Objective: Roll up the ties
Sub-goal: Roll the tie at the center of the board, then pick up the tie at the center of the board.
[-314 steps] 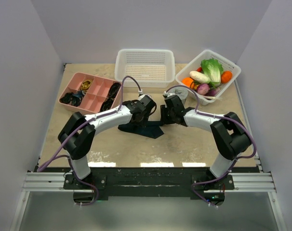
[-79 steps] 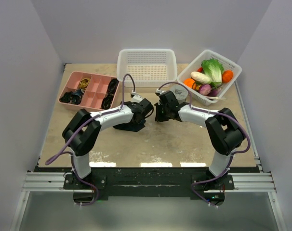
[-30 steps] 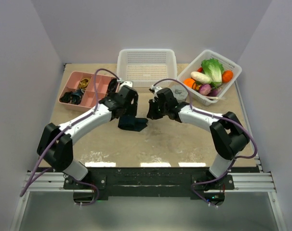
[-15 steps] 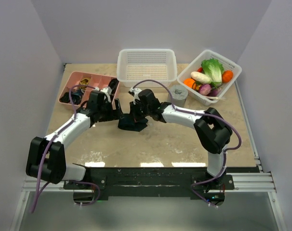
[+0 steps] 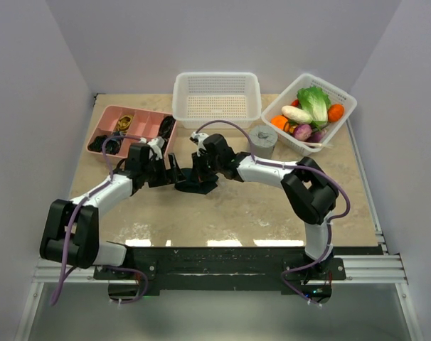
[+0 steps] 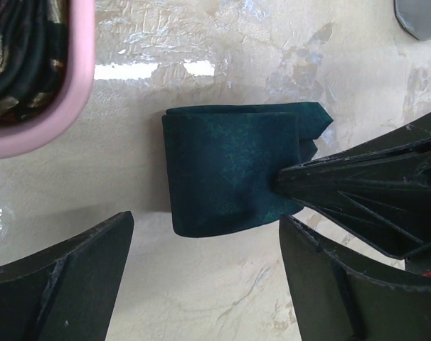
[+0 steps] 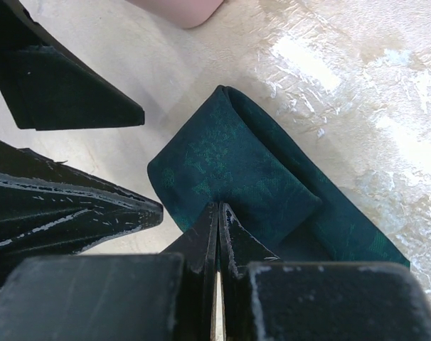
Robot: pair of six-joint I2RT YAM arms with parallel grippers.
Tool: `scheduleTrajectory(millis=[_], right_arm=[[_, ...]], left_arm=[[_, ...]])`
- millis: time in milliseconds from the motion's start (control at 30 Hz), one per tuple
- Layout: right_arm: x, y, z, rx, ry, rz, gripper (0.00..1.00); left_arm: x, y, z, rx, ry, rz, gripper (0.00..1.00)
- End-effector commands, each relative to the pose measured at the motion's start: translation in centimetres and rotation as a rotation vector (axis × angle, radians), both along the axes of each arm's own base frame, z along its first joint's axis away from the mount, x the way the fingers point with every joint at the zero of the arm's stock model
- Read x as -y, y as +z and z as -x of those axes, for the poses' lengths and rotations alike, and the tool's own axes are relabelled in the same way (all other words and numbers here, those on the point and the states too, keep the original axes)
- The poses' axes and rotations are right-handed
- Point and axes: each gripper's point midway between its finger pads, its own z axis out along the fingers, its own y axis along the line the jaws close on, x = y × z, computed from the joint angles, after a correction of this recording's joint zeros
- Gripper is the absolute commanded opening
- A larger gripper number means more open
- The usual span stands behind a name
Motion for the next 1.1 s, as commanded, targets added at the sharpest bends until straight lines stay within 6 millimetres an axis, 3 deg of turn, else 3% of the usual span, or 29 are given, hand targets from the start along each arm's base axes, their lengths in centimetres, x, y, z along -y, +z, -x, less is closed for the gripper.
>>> scheduleTrajectory(millis=[0,200,300,700,1067], right_arm=[[1.0,-0.2,-0.1,0.021,-0.030,0.039,0.00],[2.3,-1.1,0.3,0.012,-0.052,0.076,0.00],[2.6,-1.3,0.6,0.006,-0.051,0.085,0.00],[3.1,-0.6,0.4,0.018,-0.069,0.082,0.00],[3.9,-0.3,0.1,0.013,-0.086,0.089,0.00]], left_arm=[[0.7,0.2,-1.0,0.052,-0.015,0.049,0.89],[0.6,-1.2,-0.7,0.018,-0.011,0.045,0.89],[0.9,-1.0,-1.5,0.058,-0.011,0.058,0.89],[3.3,-1.9,-1.7,0.055,-0.081,0.196,0.89],[5.0,-3.3,-1.7,0.031,-0.122,0.257,0.78]])
